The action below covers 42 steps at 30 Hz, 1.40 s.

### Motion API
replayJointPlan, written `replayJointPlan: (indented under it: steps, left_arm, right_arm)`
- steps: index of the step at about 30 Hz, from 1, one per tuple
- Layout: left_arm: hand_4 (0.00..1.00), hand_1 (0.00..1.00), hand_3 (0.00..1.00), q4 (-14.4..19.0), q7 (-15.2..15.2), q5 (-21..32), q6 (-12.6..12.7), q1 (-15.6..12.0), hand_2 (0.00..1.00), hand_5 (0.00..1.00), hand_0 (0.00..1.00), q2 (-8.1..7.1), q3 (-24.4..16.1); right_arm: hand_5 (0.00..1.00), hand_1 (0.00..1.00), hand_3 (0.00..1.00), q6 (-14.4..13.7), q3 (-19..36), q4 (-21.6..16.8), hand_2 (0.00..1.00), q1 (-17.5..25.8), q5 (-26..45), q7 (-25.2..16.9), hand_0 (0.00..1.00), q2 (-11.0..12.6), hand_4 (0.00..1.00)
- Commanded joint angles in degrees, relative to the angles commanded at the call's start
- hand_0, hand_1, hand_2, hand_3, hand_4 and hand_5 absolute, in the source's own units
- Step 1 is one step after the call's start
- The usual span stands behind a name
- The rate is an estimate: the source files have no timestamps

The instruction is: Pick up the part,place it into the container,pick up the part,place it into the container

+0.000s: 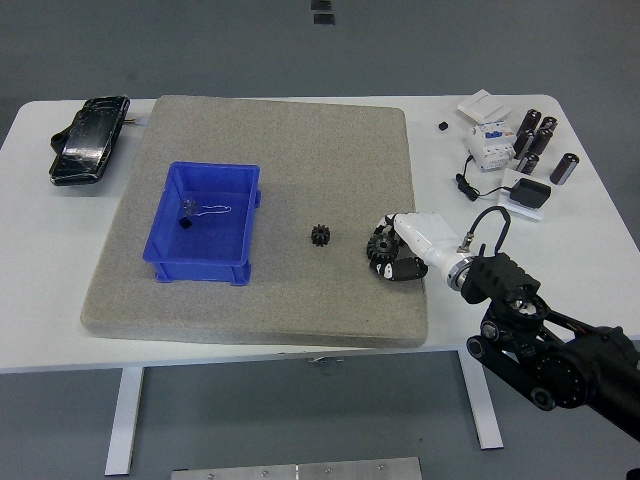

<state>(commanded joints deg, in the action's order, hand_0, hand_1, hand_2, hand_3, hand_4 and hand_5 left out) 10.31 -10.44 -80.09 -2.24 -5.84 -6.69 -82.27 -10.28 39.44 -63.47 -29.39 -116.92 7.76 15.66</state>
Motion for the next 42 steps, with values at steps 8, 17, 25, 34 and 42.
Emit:
replayJointPlan:
  steps: [8,17,25,34,42]
  left_arm:
    - [0.680,0.647,0.572,0.0,-0.2,-0.2,0.0,0.0,0.629,0.408,0.667,0.00,-0.2]
    - [0.682,0.646,0.570,0.0,-0.4,-0.7,-0.1,0.0,0.629,0.413,0.667,-0.24,-0.4]
    - [0.683,0.647,0.570,0.0,-0.8,-1.4,-0.1,0.0,0.629,0.416,0.667,-0.51,-0.9]
    - [0.684,0.647,0.569,0.0,-1.0,-1.9,-0.2,0.1,0.629,0.418,0.667,-0.81,-1.1]
    - [0.684,0.647,0.570,0.0,-1.0,-2.0,-0.2,0.2,0.629,0.419,0.667,-0.89,-1.0]
  right_arm:
    - [0.006,0.495,0.483,-0.1,-3.1,-2.0,0.329,-5.3,-0.6,0.7,0.419,-1.7,0.431]
    - [0.008,0.498,0.485,-0.3,-9.5,-0.4,0.326,-13.3,-1.6,1.3,0.425,-9.9,0.429]
    - [0.002,0.503,0.493,-1.6,-14.3,1.9,0.331,-18.1,-1.6,1.6,0.437,-15.7,0.443]
    - [0.062,0.537,0.619,-3.1,-18.5,4.9,0.525,-21.7,-0.6,1.1,0.429,-15.7,0.702]
    - [0.246,0.621,0.672,-3.7,-21.0,5.6,0.645,-22.5,0.7,0.8,0.532,-15.7,0.539]
